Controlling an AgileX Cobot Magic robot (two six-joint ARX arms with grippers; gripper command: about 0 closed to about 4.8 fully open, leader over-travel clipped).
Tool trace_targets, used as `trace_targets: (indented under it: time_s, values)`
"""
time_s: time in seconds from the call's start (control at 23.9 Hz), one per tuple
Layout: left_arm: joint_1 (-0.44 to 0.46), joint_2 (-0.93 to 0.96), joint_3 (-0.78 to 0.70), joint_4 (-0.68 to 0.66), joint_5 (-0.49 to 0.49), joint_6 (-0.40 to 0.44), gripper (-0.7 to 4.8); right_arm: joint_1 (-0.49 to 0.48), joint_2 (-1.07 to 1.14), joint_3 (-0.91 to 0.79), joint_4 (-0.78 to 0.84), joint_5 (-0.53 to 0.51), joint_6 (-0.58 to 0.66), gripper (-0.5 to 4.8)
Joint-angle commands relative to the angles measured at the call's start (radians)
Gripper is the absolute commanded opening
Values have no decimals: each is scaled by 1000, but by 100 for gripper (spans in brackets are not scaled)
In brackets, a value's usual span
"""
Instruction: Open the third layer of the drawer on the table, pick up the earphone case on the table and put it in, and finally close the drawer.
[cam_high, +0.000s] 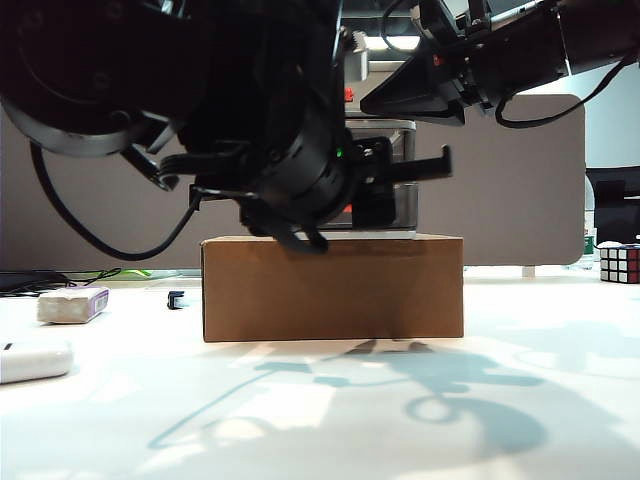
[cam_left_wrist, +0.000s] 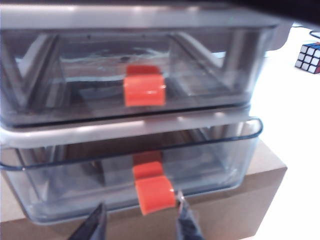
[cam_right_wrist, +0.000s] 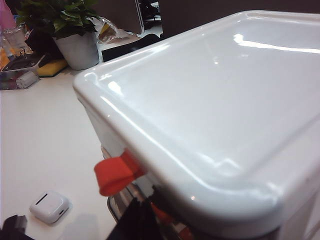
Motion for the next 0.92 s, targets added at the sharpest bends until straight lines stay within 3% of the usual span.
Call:
trace_targets:
  time_s: [0.04, 0.21, 0.63, 0.84, 0.92]
  values:
    - [23, -3, 5, 6, 50, -15, 149, 1, -3, 7, 18, 7, 3, -5]
    - [39, -1, 13, 4, 99, -40, 148, 1, -3, 7, 18, 7, 3, -5]
    - [43, 18, 37, -1, 102, -39, 147, 1, -3, 7, 18, 7, 3, -5]
    - [43, 18, 40, 0, 100, -39, 48, 1, -3, 7, 19, 8, 3, -5]
    - [43, 18, 40, 0, 99, -39, 46, 1, -3, 7, 19, 9, 3, -5]
